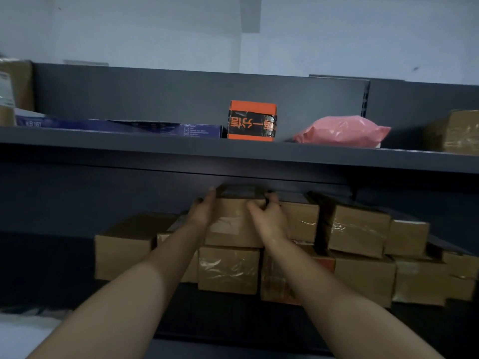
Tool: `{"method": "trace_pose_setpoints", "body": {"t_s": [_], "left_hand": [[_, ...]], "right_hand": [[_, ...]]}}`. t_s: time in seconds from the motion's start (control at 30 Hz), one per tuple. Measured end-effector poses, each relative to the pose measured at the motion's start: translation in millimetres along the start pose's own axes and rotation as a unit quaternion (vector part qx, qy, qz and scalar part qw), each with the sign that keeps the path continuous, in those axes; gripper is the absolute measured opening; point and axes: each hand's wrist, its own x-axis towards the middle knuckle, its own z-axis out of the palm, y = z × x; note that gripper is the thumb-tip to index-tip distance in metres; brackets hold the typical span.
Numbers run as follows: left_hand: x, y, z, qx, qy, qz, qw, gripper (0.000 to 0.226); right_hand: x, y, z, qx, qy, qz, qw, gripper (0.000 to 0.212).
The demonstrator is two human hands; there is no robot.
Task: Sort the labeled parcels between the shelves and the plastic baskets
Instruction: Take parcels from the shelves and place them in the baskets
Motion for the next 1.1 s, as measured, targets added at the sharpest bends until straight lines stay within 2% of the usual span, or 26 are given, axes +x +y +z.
{"method": "trace_pose_setpoints", "body": {"t_s": [0.1,0.2,0.33,0.4,0.53,0.63,0.8,0.97,1.1], "left_hand": [[-7,3,-4,-0.030,-0.002,0.003,1.000,0.061],[-14,9,-16,-0.060,-0.015,-0.006,0.998,0.031],[-35,13,-36,-0.084,-0.040,0.022,0.995,0.024],[-44,12,-50,-0.092,-0.059,0.022,0.994,0.031],[-61,5,-81,-0.085,-0.094,0.005,0.992,0.039],[-72,-4,-102,-0.113,-0.102,-0.001,0.988,0.041],[-85,-7,-128,-0.114,-0.134,0.003,0.984,0.036],[-88,-2,-136,-0.063,-0.223,-0.075,0.970,0.055],[-87,5,-127,-0.084,-0.195,-0.108,0.971,0.049]], "right_hand": [[-7,-5,-1,0.137,0.005,0.010,0.991,0.034],[-14,-6,2,0.195,0.021,0.021,0.980,0.024],[-33,-16,7,0.269,0.004,0.091,0.959,0.055],[-44,-19,9,0.293,-0.014,0.103,0.950,0.053],[-71,-33,13,0.282,-0.026,0.066,0.957,0.037],[-91,-41,20,0.252,-0.058,0.043,0.965,0.038],[-117,-39,22,0.253,-0.069,0.104,0.959,0.038],[-122,-30,18,0.248,-0.078,0.154,0.953,0.039],[-113,-34,7,0.199,-0.080,0.150,0.965,0.052]]}}
